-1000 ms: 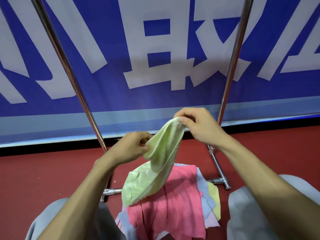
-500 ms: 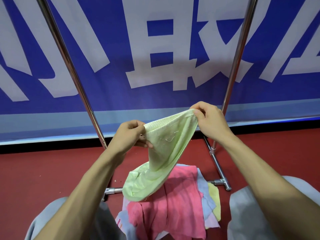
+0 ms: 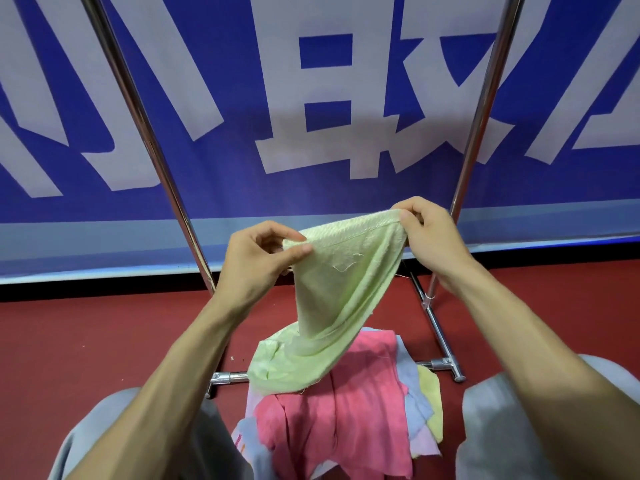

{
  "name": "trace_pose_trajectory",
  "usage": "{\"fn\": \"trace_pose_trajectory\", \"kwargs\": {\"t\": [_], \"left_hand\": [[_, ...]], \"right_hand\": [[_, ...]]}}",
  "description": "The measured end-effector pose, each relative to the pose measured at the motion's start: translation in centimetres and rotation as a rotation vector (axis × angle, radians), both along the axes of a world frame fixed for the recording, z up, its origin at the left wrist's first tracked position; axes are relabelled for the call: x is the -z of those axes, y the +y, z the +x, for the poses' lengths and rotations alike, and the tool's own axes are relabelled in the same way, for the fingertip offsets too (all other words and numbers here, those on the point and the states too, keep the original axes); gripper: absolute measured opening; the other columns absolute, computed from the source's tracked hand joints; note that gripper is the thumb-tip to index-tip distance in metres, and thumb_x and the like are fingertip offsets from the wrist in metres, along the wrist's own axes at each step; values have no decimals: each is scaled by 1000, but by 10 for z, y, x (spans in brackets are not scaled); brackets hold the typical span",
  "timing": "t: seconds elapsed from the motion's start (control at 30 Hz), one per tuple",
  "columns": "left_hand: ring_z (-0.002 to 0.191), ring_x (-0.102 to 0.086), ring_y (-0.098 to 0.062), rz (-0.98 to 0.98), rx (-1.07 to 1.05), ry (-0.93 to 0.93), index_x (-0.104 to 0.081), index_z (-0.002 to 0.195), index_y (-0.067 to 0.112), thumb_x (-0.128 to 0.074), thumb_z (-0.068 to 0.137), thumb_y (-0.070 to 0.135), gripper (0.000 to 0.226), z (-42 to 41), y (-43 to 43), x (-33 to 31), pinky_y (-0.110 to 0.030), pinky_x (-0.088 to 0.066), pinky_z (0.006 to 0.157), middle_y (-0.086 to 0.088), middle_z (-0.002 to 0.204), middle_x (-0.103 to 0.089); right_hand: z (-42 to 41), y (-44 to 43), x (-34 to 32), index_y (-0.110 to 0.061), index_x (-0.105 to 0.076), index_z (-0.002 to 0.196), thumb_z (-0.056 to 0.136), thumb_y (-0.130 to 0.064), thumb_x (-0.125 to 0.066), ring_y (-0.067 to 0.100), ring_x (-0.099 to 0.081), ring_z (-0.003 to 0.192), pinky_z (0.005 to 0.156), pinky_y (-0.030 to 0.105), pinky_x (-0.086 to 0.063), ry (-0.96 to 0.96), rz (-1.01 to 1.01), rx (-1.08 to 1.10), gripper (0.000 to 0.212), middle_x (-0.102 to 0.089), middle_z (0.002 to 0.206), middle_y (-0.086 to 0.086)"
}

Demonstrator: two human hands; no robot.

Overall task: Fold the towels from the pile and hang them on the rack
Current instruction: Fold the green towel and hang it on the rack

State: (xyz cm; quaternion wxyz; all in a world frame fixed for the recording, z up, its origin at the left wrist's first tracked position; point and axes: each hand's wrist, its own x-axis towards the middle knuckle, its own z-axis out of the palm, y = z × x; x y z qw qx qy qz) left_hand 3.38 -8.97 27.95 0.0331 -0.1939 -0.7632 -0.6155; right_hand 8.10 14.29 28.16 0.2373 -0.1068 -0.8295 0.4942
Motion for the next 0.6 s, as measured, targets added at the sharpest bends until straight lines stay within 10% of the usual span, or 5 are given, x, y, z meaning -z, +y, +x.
{"fn": "trace_pose_trajectory", "kwargs": {"t": [0.17,0.3,0.6], "left_hand": [[49,-50,2,-351,-201,449,-73,83,17,-76,79,25,10,-3,-7,3,-9,-34,50,13,69,-63],[59,-61,-17,-546,-283,527,-72,81,14,-74,75,40,27,-9,-14,5,-28,-47,56,0,69,-69],[70,-62,-7,-335,-154,370,-68,82,18,-76,79,22,10,-1,-25,-5,-12,-45,63,2,73,-69]], "right_hand": [[0,-2,-1,-16,-65,98,94,-9,-45,14,-58,86,68,17,-37,-2,276,44,22,-66,88,-5],[1,-3,2,-13,-64,98,97,-11,-45,15,-53,80,63,19,-27,10,403,32,19,-61,81,-5],[12,-10,-1,-11,-64,95,95,-9,-49,16,-55,78,67,19,-31,46,360,36,16,-62,79,-4]]}}
